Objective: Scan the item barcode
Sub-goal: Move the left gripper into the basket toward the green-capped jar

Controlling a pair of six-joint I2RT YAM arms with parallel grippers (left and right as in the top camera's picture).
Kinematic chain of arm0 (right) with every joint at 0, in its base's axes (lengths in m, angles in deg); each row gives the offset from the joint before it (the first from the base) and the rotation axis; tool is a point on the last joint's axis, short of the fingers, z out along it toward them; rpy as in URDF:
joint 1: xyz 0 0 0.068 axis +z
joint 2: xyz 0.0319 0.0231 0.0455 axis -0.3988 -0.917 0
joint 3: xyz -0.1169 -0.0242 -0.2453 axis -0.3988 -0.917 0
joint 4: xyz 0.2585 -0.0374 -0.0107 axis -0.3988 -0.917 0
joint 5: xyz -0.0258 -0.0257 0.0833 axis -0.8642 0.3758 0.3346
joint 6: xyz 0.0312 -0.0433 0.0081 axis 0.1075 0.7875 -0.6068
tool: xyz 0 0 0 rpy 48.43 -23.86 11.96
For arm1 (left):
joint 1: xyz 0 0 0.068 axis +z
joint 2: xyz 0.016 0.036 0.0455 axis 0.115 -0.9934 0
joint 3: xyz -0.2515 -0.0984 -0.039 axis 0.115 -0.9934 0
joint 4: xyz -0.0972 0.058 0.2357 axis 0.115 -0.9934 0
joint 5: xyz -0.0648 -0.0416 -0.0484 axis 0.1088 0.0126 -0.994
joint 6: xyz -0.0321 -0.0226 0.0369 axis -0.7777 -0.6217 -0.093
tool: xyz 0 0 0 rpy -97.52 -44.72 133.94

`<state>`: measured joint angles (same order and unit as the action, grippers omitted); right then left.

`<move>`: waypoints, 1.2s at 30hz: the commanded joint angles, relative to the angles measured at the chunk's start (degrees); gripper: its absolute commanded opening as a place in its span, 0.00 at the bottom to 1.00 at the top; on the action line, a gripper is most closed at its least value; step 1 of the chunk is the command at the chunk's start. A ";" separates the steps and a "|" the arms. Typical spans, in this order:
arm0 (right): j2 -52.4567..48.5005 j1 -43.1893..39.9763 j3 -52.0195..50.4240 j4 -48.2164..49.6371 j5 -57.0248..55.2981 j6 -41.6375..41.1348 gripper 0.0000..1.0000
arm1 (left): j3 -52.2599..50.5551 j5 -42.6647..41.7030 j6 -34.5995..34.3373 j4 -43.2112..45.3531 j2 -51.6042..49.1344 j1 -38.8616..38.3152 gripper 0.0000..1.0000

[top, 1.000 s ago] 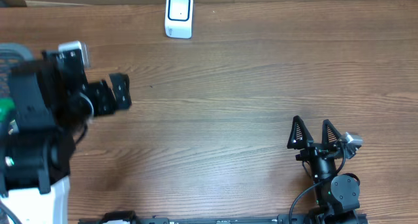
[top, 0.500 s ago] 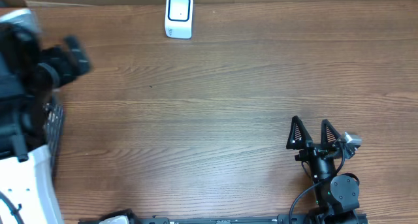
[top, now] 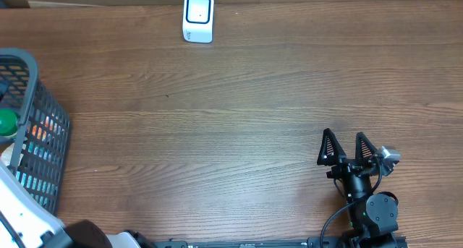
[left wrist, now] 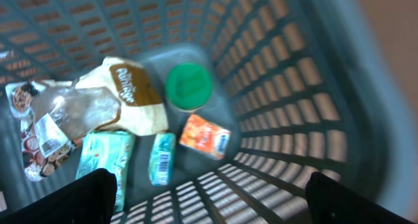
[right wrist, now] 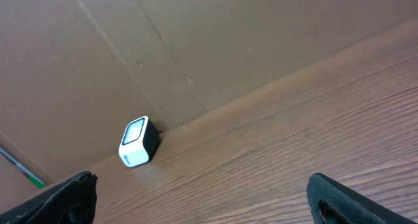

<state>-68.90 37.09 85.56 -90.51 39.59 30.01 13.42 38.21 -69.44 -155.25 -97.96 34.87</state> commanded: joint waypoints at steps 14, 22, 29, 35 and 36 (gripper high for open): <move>0.46 0.26 -0.61 0.33 0.13 0.02 1.00 | 0.81 1.53 15.50 2.32 -11.85 3.91 0.89; 0.46 0.28 -0.61 0.33 0.13 0.02 1.00 | 0.39 -2.34 23.65 4.85 -18.93 7.08 0.91; 0.46 0.28 -0.61 0.33 0.13 0.02 1.00 | 0.39 -13.38 32.26 11.04 -25.24 8.41 1.00; 0.46 0.28 -0.61 0.33 0.13 0.02 1.00 | 0.39 -17.31 35.06 14.78 -28.52 8.24 1.00; 0.46 0.28 -0.61 0.33 0.13 0.02 1.00 | 0.39 -17.00 35.06 14.99 -29.14 8.26 1.00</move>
<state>-68.90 37.09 85.56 -90.55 39.61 29.99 13.42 23.76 -37.16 -140.96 -124.81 43.26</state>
